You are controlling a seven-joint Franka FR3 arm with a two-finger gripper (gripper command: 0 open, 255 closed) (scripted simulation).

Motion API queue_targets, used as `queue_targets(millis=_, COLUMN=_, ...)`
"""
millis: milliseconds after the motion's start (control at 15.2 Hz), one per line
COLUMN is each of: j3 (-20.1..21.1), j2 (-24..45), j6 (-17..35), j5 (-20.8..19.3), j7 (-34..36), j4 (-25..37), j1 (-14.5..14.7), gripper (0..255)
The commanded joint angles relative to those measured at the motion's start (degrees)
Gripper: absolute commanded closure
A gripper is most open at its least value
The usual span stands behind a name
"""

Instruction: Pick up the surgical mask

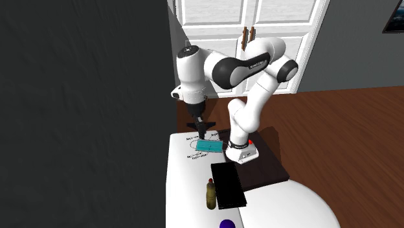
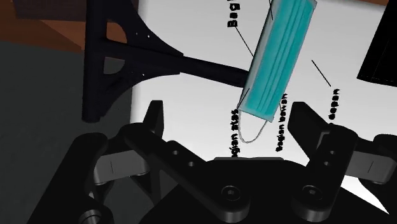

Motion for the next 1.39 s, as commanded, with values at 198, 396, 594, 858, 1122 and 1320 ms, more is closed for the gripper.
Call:
queue_targets(millis=198, j3=7.28, j2=7.31, j6=-0.59, j5=0.83, j7=9.17, j4=7.24, j1=0.34, gripper=0)
queue_targets(millis=396, j3=11.59, j2=12.62, j6=-1.06, j5=0.22, j7=14.72, j4=12.4, j1=0.34, gripper=0)
queue_targets(millis=594, j3=11.7, j2=12.1, j6=1.2, j5=0.48, j7=14.43, j4=9.65, j1=0.54, gripper=0)
queue_targets(millis=858, j3=11.97, j2=11.61, j6=4.21, j5=0.82, j7=14.1, j4=6.18, j1=0.74, gripper=0)
queue_targets(millis=1122, j3=12.06, j2=11.66, j6=4.57, j5=0.84, j7=14.13, j4=5.89, j1=0.76, gripper=255)
queue_targets(millis=1320, j3=12.05, j2=11.65, j6=4.55, j5=0.84, j7=14.11, j4=5.89, j1=0.76, gripper=255)
